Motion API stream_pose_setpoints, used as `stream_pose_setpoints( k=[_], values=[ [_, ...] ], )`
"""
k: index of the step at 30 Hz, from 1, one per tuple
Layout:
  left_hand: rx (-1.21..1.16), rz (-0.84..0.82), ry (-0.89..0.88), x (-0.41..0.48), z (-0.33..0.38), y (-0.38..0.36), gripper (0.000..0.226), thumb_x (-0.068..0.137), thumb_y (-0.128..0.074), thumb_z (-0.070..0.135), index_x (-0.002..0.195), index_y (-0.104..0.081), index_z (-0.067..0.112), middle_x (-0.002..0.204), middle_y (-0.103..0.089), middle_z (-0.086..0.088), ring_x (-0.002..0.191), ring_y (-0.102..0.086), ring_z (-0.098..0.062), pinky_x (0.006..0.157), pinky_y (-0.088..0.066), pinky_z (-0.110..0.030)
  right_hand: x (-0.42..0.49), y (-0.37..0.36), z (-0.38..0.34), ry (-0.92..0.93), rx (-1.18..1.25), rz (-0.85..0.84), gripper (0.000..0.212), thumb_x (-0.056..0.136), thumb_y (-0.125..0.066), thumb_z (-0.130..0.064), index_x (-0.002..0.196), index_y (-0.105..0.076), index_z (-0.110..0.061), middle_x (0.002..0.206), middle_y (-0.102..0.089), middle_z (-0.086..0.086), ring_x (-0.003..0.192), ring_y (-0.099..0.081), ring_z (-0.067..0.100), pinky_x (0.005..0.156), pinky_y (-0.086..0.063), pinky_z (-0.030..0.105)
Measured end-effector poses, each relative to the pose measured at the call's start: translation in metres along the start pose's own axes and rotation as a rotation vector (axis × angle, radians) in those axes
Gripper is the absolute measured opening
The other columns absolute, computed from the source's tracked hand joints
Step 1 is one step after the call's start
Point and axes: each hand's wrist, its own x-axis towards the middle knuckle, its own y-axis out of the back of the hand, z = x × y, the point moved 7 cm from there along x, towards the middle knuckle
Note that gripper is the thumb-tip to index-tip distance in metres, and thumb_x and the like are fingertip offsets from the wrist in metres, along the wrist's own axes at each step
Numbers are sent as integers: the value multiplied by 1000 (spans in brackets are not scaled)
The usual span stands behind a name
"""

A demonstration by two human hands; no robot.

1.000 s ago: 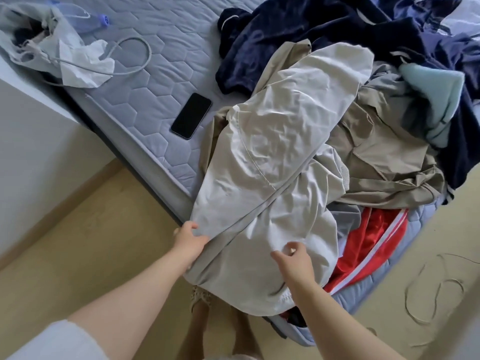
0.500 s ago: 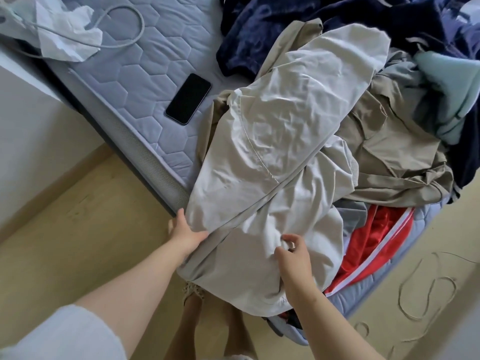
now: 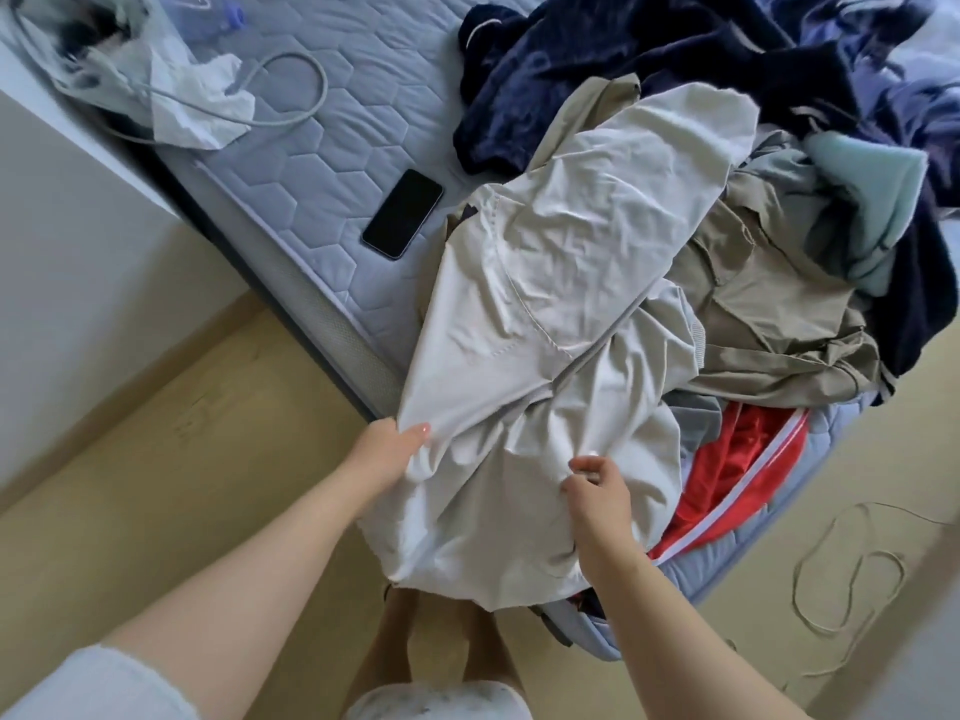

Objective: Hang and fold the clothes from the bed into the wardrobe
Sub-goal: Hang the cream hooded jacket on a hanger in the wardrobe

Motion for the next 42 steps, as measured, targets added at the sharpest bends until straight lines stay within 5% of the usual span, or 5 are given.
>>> stream_pose_setpoints(
  k=[9,23,28,35,42],
  values=[
    [-570,-35,-359,-154,170,85,10,91,-55,11,89,-64,12,70,-70,-2,61,-64,-18,59,-52,-28,-105,64,-104,214,165,15,22,83,-45,2,79,-57,-16,71,-52,1,57,-45,12,49,-34,22],
    [-845,-193,-1070,-411,332,189,20,93,-53,19,80,-68,15,71,-71,-2,65,-68,-14,55,-54,-24,-291,165,-334,920,577,36,26,85,-50,2,86,-64,-20,74,-57,-3,63,-48,7,60,-40,15],
    [-739,-82,-711,-360,301,171,15,94,-51,17,88,-61,9,75,-65,-8,68,-63,-19,60,-51,-27,-295,127,-329,902,240,-27,43,90,-48,-3,132,-46,-14,102,-60,7,67,-45,7,56,-36,15],
    [-1073,-195,-16,-268,177,99,36,99,-37,5,66,-48,-4,49,-56,-15,24,-50,-17,24,-36,-22,-270,46,-238,660,54,-320,29,81,-48,5,110,-55,4,99,-57,27,69,-47,10,53,-35,15],
    [-1198,-355,-14,-273,183,90,21,95,-36,-4,81,-52,-6,81,-55,-16,72,-53,-23,71,-45,-32,-250,1,-180,651,-321,-292,37,81,-63,-23,114,-46,-26,106,-56,-3,98,-55,17,74,-45,24]
  ],
)
